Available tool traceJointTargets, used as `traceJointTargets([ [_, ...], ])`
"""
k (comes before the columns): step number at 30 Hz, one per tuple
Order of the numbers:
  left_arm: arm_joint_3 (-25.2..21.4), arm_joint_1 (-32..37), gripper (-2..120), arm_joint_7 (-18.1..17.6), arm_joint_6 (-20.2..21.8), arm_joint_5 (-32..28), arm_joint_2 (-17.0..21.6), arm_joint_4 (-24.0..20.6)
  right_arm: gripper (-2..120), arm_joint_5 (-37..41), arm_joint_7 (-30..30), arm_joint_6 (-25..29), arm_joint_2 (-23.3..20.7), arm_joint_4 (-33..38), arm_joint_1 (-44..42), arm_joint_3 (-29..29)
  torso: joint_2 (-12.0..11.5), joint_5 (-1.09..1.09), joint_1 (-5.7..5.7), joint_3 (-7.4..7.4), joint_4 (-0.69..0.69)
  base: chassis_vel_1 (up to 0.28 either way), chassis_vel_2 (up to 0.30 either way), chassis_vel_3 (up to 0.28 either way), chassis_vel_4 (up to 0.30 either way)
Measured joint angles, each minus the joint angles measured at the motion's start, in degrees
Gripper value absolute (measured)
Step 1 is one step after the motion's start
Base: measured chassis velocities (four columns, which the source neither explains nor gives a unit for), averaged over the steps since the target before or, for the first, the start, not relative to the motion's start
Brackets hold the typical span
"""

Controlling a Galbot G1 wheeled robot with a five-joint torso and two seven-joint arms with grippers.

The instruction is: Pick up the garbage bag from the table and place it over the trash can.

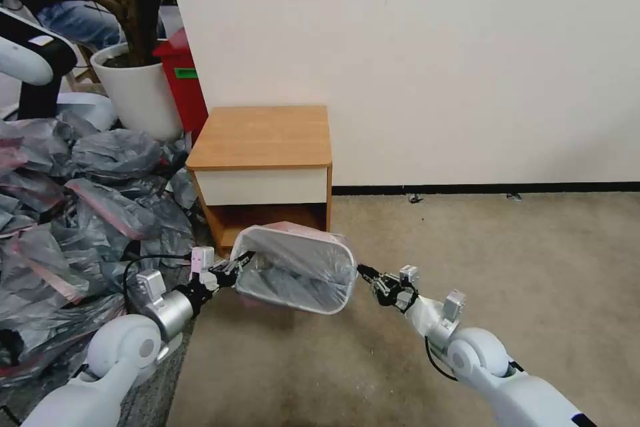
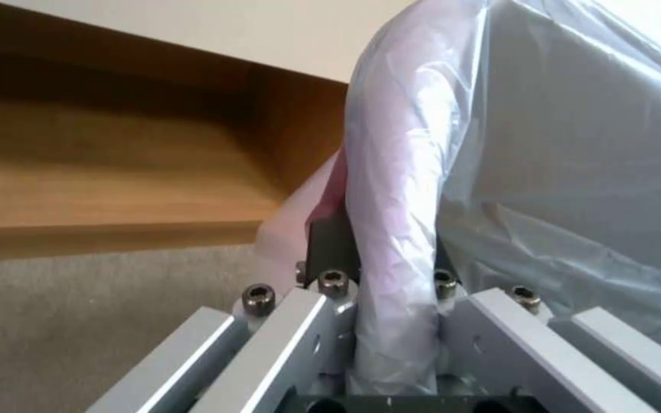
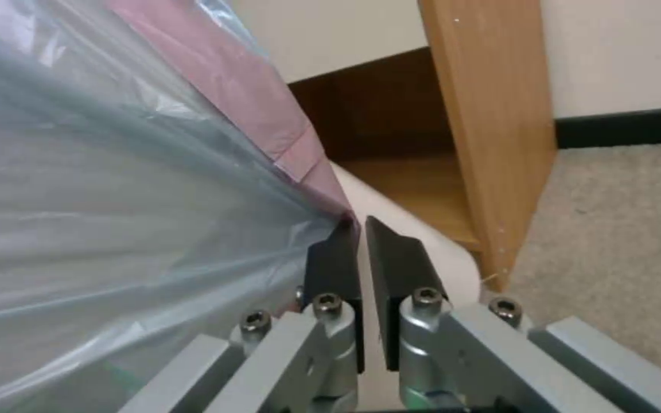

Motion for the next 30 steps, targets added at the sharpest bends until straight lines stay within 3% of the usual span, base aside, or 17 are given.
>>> traceJointTargets([
  [8,0.6,0.3,3,0.4,0.2,0.3,-0.5,-0.1,6,-2.9,5.7,1.0,1.5,-2.8,2.0,-1.8,0.0,-0.01,0.00,0.00,0.00,0.000,0.000,0.000,0.000],
  [23,0.5,-0.7,3,0.5,0.1,0.6,-0.5,0.8,7,-6.3,10.7,2.3,1.4,-3.4,1.3,-1.8,0.0,0.00,0.00,0.00,0.01,0.000,0.000,0.000,0.000],
  [30,0.2,-2.5,3,-0.3,-0.2,0.5,-0.6,2.2,30,-8.8,14.0,3.1,0.0,-2.1,-1.6,0.7,0.0,0.01,0.00,0.00,0.00,0.000,0.000,0.000,0.000],
])
